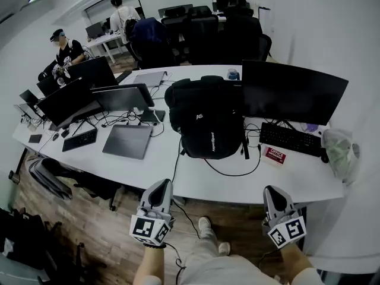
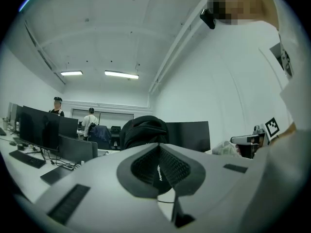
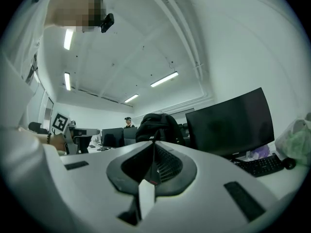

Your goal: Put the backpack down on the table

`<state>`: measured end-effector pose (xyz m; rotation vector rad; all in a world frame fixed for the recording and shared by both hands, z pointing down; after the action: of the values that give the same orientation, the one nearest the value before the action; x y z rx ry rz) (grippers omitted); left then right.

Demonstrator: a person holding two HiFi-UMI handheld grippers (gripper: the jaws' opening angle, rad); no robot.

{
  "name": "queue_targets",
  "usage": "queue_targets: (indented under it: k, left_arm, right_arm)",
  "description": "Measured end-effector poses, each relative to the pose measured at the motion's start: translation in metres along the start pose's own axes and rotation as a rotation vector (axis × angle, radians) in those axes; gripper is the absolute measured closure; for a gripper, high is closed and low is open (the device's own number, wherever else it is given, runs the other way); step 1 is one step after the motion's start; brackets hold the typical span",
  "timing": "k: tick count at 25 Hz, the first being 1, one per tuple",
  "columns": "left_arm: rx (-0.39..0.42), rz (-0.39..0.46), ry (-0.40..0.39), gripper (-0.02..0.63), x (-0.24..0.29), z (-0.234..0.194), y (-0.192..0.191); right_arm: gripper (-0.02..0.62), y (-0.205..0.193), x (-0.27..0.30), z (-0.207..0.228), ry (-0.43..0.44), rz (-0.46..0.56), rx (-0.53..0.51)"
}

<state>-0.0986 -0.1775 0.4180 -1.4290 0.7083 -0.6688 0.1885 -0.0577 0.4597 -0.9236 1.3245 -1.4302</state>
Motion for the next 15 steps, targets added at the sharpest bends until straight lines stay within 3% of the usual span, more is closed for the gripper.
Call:
queue_targets:
  k: [5,15]
  left_arm:
    - [0.033,-0.014,0.013,0.597,-0.036,0.008,0.009]
    - [0.015,0.002,-0.008,0.597,-0.101,0.01,0.009]
  right_arm:
    - [0.572,-0.005,-0.011,-0.02,0.033,0.011,0.048]
    - [0.572,0.003,-0.024,-0.083,0.073,0.034,0.059]
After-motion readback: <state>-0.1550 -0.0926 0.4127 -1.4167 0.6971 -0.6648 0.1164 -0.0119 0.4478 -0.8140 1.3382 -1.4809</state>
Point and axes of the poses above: the fingertips, and each gripper's own axes: x forward along the fingers, z to its right, y out of its top, the point moved 1 cm from there along -x, backward along the fingers, and after that the axes turned 4 degrees about y, right-handed, at the moved point
